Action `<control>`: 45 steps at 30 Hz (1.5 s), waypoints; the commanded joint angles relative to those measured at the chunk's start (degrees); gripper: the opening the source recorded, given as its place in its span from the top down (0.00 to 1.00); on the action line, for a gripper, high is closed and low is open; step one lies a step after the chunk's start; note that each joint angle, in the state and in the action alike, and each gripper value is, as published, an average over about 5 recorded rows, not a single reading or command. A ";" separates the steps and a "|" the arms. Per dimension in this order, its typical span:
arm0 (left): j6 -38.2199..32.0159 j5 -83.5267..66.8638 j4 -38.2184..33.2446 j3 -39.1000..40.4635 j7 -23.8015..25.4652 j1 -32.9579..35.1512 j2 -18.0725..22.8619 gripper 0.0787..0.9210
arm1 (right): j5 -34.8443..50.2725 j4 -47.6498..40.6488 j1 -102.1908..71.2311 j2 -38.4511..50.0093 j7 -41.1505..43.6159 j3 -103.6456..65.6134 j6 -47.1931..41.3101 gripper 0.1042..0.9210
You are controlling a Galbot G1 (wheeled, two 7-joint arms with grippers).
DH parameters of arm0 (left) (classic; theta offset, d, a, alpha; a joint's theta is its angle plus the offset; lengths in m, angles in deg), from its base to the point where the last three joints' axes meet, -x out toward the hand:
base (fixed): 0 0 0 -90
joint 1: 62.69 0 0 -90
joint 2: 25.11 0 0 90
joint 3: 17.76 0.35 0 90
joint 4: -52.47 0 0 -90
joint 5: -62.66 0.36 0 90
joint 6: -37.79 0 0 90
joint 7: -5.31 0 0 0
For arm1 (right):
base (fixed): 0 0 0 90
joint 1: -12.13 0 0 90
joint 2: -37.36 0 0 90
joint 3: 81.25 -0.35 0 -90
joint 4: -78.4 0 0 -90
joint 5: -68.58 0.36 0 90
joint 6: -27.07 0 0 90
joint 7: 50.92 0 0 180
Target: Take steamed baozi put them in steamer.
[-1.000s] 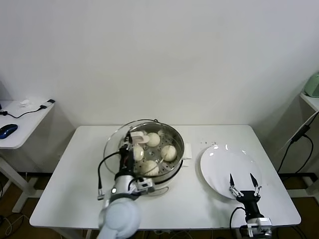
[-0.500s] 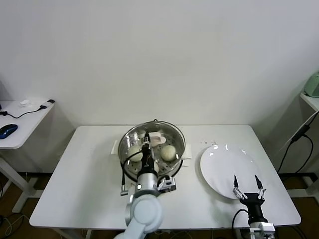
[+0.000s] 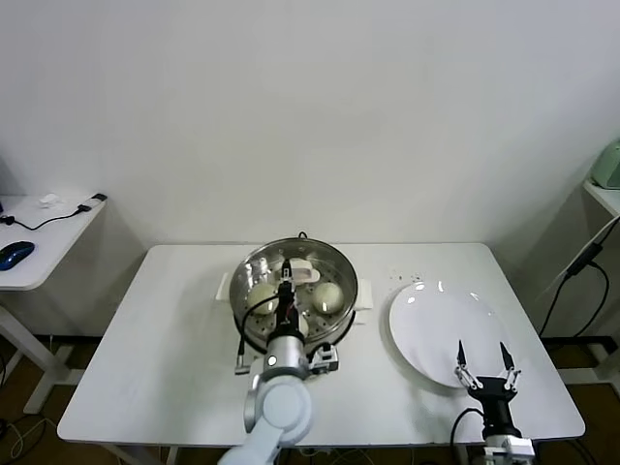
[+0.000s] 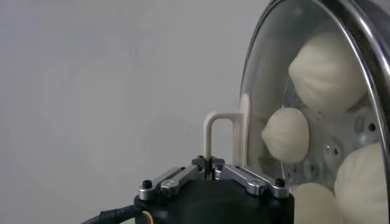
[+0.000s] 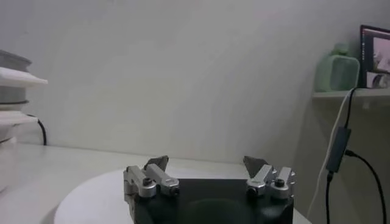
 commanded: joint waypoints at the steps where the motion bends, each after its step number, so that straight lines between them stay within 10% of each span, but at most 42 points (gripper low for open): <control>1: -0.48 0.66 1.77 -0.09 -1.38 -0.49 -0.32 0.94 | -0.63 -0.22 -0.20 -0.49 -0.37 -0.08 0.95 0.12; 16: -1.14 -2.34 -0.53 0.38 -1.94 0.00 -1.02 0.91 | -0.94 -0.64 -0.21 -1.09 -0.30 0.02 1.47 0.12; 31: -2.42 -11.36 -12.40 0.32 1.05 2.70 -7.54 0.42 | -0.43 0.27 0.11 -1.61 0.59 0.22 0.02 0.12; 45: -18.94 -81.01 -22.67 -31.85 -17.70 11.26 -11.15 0.12 | 6.83 3.66 -3.87 3.85 1.47 3.74 1.01 0.12</control>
